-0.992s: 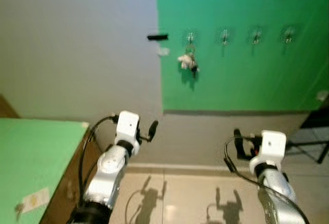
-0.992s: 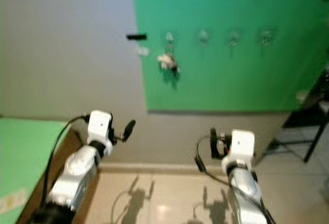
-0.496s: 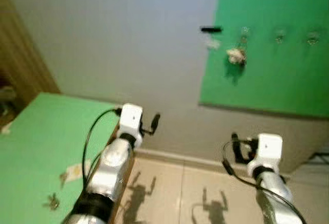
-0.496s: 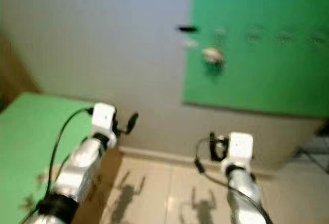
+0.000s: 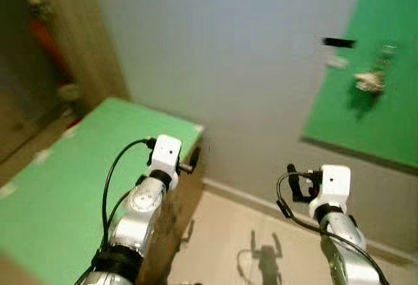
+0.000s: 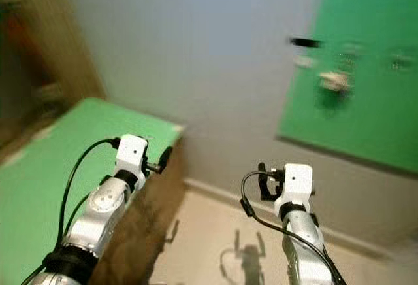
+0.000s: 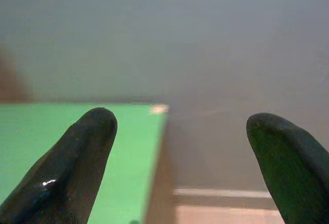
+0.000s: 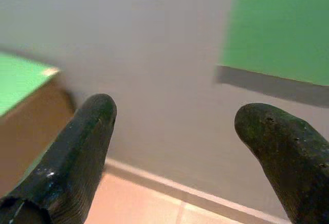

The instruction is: Hang keys on a hook

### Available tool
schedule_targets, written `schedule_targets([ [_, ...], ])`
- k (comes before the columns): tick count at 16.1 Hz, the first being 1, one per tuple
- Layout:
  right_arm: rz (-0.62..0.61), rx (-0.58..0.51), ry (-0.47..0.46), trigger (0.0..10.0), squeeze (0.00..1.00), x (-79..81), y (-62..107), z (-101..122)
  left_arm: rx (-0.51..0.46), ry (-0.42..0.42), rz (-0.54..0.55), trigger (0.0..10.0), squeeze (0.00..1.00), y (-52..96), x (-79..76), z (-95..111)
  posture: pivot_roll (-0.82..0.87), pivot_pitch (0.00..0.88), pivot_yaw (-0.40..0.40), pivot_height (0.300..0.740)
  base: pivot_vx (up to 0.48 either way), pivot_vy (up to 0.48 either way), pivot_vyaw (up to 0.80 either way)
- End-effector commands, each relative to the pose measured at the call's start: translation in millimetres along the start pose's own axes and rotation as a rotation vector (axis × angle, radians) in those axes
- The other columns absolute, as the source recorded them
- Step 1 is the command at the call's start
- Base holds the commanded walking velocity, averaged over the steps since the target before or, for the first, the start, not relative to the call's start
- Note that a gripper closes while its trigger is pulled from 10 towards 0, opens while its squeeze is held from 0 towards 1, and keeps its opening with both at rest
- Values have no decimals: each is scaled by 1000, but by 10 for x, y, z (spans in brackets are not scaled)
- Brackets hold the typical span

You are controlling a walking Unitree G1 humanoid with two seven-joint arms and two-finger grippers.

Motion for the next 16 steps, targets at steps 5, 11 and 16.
schedule_targets([
  [5,34,16,15,10000,0,48,-31,-19,-4,-19,-11,10000,0,-16,-87,19,-146,0,16,740,0,0,704],
  [11,56,14,29,10000,0,96,-80,-3,10,8,65,10000,0,10,-31,-33,-122,0,-7,740,0,0,705],
  [16,-4,-46,23,10000,0,-52,28,-25,1,1,214,10000,0,304,280,-226,-107,0,-8,740,0,0,701],
])
Point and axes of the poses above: a point about 5 cm out from each wrist's last joint towards the gripper, its own y axis pointing back from the gripper into the wrist, its own z axis along the axis of the wrist's last joint, x = y × z, the point moved 4 cm from there along -y, pointing out of the wrist towards the gripper, and after that the axes turned 6 degrees about -y, right-handed, at the moved point
